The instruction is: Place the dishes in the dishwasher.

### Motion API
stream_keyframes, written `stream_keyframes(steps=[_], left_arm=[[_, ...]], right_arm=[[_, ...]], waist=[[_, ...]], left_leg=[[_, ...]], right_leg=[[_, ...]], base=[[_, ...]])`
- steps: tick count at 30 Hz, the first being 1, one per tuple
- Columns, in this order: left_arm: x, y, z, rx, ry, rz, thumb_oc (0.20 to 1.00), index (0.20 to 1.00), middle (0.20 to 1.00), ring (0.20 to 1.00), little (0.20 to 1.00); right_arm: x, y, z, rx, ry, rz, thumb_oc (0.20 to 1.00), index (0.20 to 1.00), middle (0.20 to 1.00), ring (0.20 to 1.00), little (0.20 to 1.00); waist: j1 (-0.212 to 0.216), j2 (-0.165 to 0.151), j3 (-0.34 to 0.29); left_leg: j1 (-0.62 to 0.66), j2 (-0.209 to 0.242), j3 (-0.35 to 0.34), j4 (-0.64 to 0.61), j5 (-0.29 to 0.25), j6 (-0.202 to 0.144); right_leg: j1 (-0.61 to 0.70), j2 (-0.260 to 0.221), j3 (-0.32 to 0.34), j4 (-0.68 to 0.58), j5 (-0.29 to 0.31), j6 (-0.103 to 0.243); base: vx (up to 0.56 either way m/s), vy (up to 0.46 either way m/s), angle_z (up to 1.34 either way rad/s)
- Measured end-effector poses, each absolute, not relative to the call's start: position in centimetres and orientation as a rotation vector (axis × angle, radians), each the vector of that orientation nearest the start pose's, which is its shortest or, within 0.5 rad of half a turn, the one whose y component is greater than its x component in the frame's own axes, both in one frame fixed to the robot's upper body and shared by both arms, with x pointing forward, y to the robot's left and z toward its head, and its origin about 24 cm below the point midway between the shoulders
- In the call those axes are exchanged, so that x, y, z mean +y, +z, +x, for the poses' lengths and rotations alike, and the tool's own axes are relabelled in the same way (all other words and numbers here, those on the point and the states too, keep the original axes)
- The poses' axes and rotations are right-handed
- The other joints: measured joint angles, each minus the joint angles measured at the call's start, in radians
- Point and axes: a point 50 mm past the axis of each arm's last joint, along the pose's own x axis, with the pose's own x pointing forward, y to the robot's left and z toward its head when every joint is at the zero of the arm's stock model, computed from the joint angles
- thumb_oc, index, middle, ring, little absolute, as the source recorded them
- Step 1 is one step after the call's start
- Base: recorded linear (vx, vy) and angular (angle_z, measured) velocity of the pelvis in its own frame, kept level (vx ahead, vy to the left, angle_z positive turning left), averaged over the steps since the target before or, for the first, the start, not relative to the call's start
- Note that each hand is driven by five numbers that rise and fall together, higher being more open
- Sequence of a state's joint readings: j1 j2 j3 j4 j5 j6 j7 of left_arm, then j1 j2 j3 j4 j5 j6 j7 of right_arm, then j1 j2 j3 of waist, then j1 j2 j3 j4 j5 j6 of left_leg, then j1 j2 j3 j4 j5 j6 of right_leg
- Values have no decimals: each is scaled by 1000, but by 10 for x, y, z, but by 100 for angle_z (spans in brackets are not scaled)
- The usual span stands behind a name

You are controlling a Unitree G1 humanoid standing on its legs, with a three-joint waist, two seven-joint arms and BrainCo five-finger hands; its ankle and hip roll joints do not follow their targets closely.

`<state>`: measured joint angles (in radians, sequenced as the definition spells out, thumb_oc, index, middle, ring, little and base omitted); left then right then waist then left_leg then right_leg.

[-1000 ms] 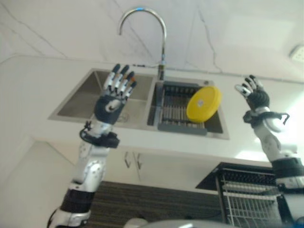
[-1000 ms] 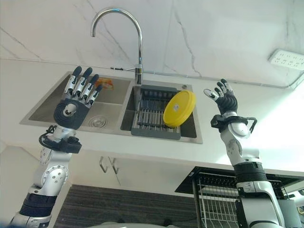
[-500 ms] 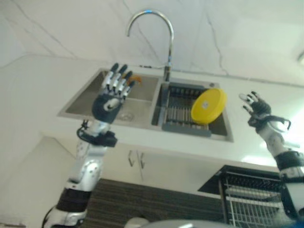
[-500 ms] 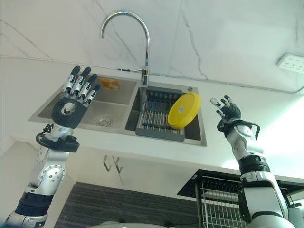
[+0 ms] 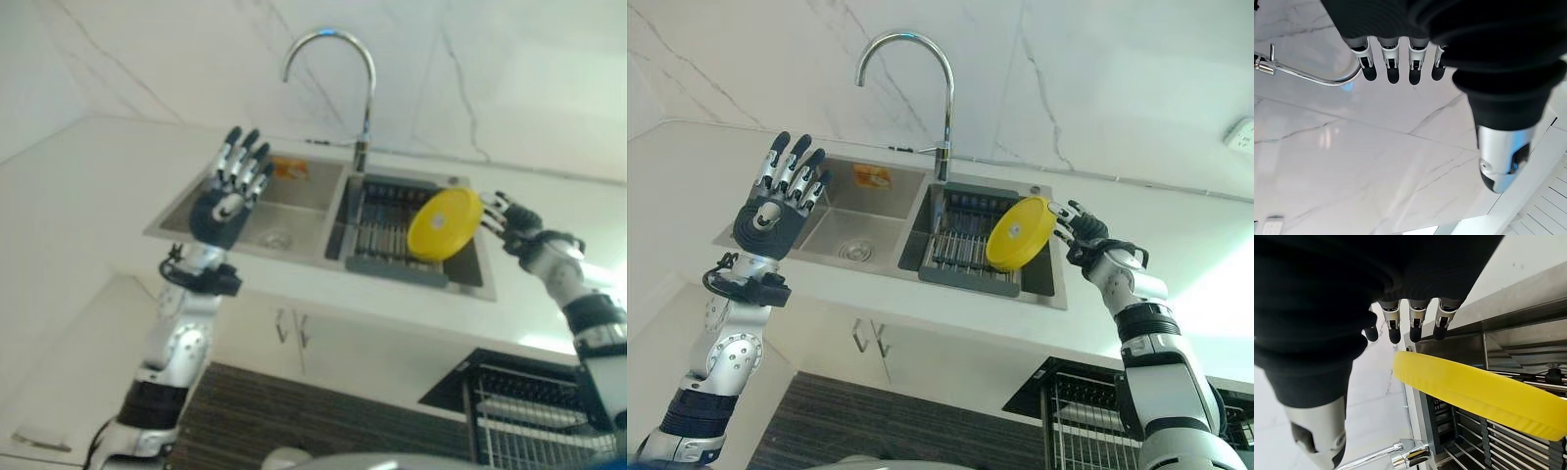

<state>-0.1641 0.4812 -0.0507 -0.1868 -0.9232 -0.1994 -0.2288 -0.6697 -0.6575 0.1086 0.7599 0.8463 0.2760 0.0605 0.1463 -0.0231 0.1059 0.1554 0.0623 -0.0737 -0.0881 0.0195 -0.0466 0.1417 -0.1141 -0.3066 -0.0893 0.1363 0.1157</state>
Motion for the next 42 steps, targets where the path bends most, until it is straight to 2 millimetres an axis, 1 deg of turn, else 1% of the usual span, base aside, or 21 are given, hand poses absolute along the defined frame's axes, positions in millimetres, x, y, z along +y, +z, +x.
stream_keyframes(steps=[5,12,22,28,34,42], left_arm=[[194,161,265,-502,-419,-399,1000,1000,1000,1000,1000],[194,162,265,-504,-420,-399,1000,1000,1000,1000,1000],[194,162,265,-501,-412,-400,1000,1000,1000,1000,1000],[195,162,265,-500,-410,-401,1000,1000,1000,1000,1000],[195,161,265,-499,-410,-401,1000,1000,1000,1000,1000],[196,162,265,-498,-410,-393,1000,1000,1000,1000,1000]], right_arm=[[-292,99,355,291,-134,254,1000,1000,1000,1000,1000],[-291,99,356,296,-133,256,1000,1000,1000,1000,1000],[-290,95,355,334,-117,304,1000,1000,1000,1000,1000],[-295,79,349,417,-129,333,1000,1000,1000,1000,1000],[-293,78,348,428,-102,378,1000,1000,1000,1000,1000],[-292,76,347,449,-90,386,1000,1000,1000,1000,1000]], waist=[[8,0,0],[7,0,0],[7,0,0],[7,0,0],[8,-1,1],[9,-1,1]], left_leg=[[-3,0,-5,0,1,-1],[-3,0,-6,0,1,-1],[-3,0,-6,0,1,-1],[0,0,-7,0,1,-2],[1,0,-14,0,2,-2],[0,0,-20,0,2,-3]], right_leg=[[0,0,-5,0,-2,2],[1,0,-6,0,-3,2],[1,0,-6,0,-3,2],[5,0,-7,0,-3,3],[8,1,-10,0,-5,4],[11,1,-15,0,-7,2]], base=[[-2,-1,3],[0,0,0],[0,0,0],[-5,1,0],[-2,-3,1],[0,-1,1]])
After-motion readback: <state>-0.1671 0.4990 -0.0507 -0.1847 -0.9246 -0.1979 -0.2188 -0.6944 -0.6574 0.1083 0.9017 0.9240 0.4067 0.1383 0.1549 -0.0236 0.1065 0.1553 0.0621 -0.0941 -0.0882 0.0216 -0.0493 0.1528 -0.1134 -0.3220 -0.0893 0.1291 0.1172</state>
